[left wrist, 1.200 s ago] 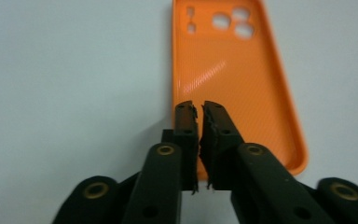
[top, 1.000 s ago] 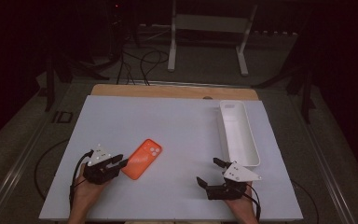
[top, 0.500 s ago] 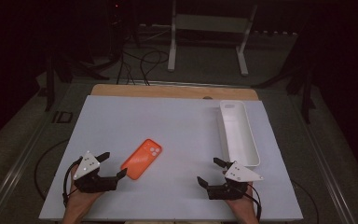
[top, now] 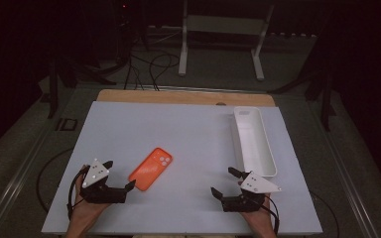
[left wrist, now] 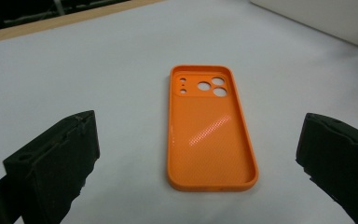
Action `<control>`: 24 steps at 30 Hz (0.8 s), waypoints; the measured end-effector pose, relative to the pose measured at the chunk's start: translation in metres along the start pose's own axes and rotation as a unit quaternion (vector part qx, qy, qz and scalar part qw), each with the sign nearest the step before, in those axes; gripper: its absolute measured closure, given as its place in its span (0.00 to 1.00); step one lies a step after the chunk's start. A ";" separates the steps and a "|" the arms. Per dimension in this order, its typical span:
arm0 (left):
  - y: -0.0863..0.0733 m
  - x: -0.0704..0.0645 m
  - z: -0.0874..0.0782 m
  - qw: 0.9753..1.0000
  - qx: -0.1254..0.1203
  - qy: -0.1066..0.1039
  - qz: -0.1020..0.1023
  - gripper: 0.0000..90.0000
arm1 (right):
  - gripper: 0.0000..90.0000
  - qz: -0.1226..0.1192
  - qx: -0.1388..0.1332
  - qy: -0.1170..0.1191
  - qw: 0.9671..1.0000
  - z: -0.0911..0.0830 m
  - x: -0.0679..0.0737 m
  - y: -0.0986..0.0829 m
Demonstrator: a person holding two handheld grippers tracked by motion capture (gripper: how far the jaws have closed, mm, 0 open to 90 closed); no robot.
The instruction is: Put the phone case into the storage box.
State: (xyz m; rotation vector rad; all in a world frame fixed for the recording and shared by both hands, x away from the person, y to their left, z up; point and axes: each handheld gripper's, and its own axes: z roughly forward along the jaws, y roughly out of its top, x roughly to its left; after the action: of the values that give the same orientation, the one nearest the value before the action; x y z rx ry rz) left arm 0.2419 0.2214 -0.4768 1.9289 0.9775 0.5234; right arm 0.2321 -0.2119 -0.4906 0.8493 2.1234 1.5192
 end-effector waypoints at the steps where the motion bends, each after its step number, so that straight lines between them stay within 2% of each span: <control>1: 0.001 0.000 0.001 1.000 0.003 0.000 -0.001 0.00 | 0.12 0.000 0.000 0.000 1.000 0.000 0.000 0.000; 7: 0.008 0.000 0.007 1.000 0.029 -0.002 -0.001 0.00 | 0.11 -0.003 0.000 -0.003 1.000 -0.002 -0.003 0.002; 12: 0.014 -0.002 0.014 0.998 0.059 -0.001 0.014 0.00 | 0.11 0.003 -0.006 -0.001 1.000 -0.005 -0.006 0.003; 18: 0.023 -0.005 0.024 0.995 0.094 0.001 0.032 0.00 | 0.11 0.000 -0.007 -0.004 1.000 -0.007 -0.008 0.003; 24: 0.031 -0.007 0.038 0.990 0.131 -0.002 0.045 0.00 | 0.10 0.002 -0.012 0.001 1.000 -0.008 -0.010 0.003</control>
State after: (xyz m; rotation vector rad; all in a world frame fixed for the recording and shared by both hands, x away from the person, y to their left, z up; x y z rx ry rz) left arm 0.2766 0.1865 -0.4702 2.2149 0.9990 0.4604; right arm 0.2349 -0.2234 -0.4855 0.8453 2.1015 1.5455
